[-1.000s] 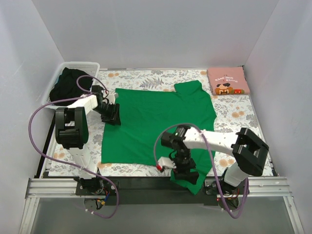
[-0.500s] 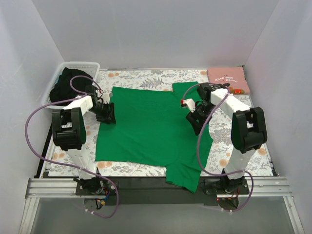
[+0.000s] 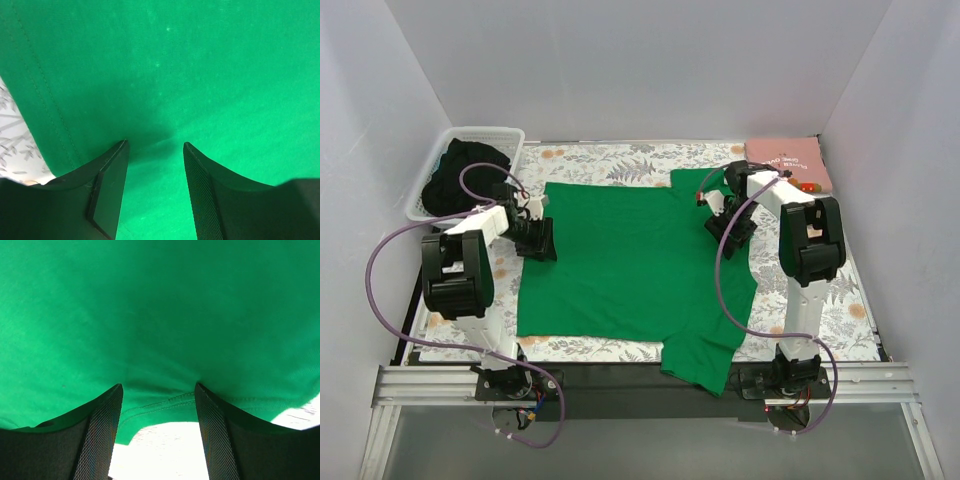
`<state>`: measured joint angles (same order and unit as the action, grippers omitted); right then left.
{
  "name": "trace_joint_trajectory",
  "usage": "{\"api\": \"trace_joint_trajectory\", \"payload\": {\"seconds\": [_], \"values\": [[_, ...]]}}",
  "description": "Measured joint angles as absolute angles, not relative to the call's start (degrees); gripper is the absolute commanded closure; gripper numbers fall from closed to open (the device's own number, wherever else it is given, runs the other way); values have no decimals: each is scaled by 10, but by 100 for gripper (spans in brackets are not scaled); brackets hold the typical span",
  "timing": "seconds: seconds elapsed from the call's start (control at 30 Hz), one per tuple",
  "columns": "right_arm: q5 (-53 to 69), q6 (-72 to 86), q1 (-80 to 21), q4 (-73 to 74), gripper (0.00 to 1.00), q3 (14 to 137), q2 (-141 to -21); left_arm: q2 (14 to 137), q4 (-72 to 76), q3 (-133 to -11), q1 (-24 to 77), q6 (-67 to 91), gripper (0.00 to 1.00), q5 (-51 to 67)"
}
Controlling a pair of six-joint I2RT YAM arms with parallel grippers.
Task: Fold and stack the t-shirts
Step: Flatten the tshirt out
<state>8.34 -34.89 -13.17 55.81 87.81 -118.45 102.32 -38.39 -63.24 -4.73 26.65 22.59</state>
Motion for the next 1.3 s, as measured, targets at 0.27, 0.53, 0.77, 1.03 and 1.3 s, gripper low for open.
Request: {"api": "trace_joint_trajectory", "payload": {"seconds": [0.27,0.53,0.77,1.03,1.3], "values": [[70,-350,-112,557,31,951,-1226,1018,-412,-628,-48,280,53,246],[117,-329,-105,553,31,1086,-1235,1074,-450,-801,-48,283,49,259],[143,-239,-81,495,29,1304,-1289,1123,-390,-935,-48,301,45,274],[137,-147,-64,371,19,1277,-1356,1229,-353,-1002,-48,334,44,274],[137,-62,-62,256,20,1259,-1376,1245,-336,-1013,-48,349,44,274]]}}
